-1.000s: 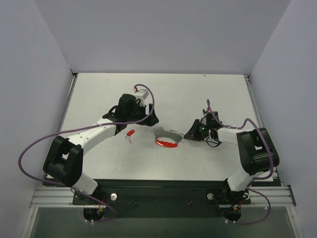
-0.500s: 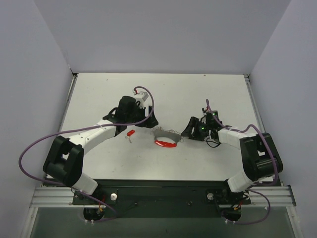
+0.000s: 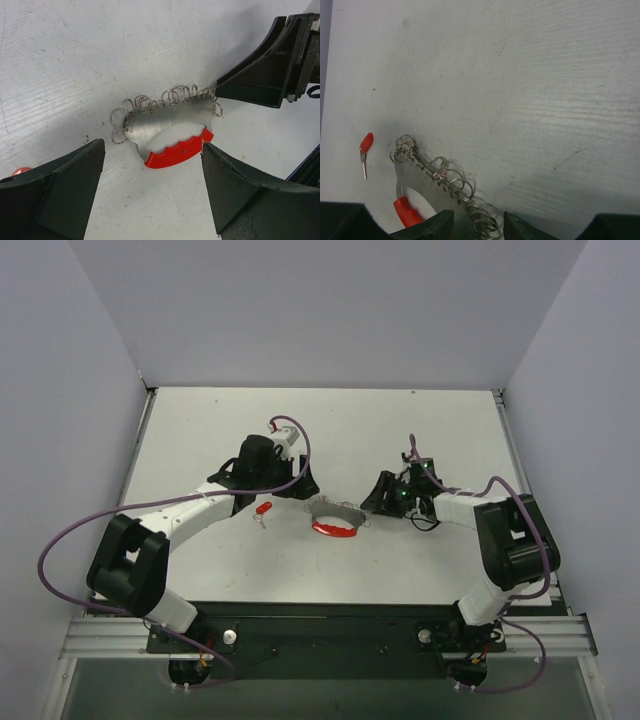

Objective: Put the keys on the keyring

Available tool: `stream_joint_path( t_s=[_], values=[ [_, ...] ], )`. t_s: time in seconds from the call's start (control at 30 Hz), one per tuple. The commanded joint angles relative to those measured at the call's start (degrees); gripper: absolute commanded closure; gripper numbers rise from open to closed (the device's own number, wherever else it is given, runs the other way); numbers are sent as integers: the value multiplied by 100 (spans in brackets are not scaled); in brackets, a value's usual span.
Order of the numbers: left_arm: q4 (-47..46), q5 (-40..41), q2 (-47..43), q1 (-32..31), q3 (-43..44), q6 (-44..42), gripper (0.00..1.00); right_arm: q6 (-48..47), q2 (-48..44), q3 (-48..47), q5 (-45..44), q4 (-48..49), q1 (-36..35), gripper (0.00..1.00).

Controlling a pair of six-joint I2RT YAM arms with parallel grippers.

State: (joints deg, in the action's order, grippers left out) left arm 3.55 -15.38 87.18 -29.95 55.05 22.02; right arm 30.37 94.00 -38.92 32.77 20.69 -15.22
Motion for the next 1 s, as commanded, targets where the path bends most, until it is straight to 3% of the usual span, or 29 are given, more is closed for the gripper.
stream_joint_path(
  t_s=[0.0,0.3,0.73,0.77,0.83,0.97],
  values=[
    [-241,-44,-175,7,32,22,12,-58,338,-46,-52,-232,-112,58],
    [-250,-27,-166,7,6,30,12,-22,120,33,-43,-302,-156,99],
    [-276,-106,-166,7,-64,65,12,-224,-707,-20,177,-487,-271,100],
    [-276,-123,-166,7,-73,83,12,-242,-655,-20,133,-548,-271,81],
    [-452,-132,-183,7,-91,92,12,-242,-602,7,54,-566,-262,58],
    [-452,-124,-236,7,-108,83,12,-189,-453,33,-52,-592,-271,51]
  ],
)
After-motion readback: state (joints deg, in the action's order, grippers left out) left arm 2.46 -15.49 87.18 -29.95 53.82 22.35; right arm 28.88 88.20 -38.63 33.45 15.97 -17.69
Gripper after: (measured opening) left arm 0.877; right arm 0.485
